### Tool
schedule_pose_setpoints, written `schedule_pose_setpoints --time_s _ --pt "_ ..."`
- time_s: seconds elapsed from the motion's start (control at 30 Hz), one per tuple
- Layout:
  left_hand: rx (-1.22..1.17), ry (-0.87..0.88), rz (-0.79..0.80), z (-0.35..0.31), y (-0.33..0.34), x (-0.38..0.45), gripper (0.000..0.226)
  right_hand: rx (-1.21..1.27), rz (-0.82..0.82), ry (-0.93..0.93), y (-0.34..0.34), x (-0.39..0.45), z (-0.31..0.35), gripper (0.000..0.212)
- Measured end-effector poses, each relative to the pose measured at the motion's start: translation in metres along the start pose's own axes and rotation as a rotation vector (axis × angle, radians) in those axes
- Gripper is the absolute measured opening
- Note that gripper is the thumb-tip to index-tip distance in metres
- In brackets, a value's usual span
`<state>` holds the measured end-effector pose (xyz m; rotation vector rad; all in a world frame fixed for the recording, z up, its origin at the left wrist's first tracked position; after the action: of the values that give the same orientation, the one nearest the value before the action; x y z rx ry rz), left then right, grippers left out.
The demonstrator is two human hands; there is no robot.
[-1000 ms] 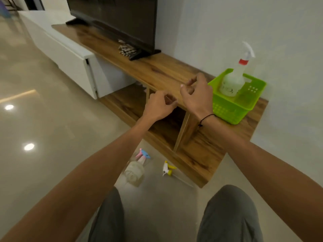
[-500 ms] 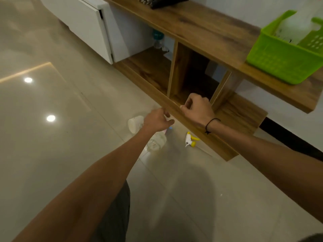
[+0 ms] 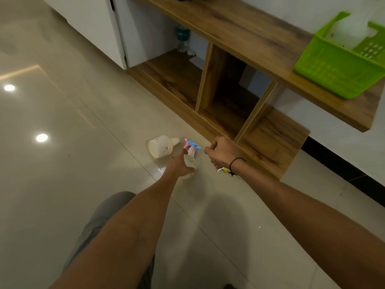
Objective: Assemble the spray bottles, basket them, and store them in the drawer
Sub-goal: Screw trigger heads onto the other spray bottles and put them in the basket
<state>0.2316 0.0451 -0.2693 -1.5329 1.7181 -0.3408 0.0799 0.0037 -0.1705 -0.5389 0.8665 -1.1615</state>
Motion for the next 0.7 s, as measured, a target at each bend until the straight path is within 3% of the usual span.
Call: schedule_pose_setpoints --time_s 0.13,0.23,0.33,0.47,0.63,0.7 --pt "-0.433 -0.236 0.019 0.014 0.000 -0.009 0.079 0.047 0.060 0.095 0.013 -0.006 -0.010 0.038" --pt "-0.751 -0.290 0.040 0.003 -0.006 -0.018 0.070 0.097 0.100 0.212 0.013 -0.010 -0.017 0.042" --pt "-0.899 -0.161 0.089 -0.024 -0.017 -0.027 0.068 0.275 0.181 0.317 0.002 -0.016 -0.009 0.050" --pt "-0.971 0.059 0.140 -0.064 -0.052 -0.039 0.077 0.515 0.269 0.248 -0.028 -0.023 0.031 0.048" --pt "-0.862 0.310 0.101 -0.127 -0.119 -0.050 0.080 0.541 0.146 0.121 -0.097 -0.025 0.074 0.082" --pt "-0.813 0.384 0.076 -0.160 -0.144 -0.055 0.080 0.489 0.054 0.050 -0.133 -0.027 0.090 0.085"
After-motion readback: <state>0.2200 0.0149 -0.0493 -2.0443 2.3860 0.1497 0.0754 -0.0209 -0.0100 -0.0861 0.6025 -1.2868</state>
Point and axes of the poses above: each hand's wrist, its own x-axis towards the middle knuckle, its own y-axis out of the palm, z = x × y, the point moved 7 cm from there along x, towards the middle knuckle, and after that the axes turned 1 degree about -z, right-handed, at the moved point
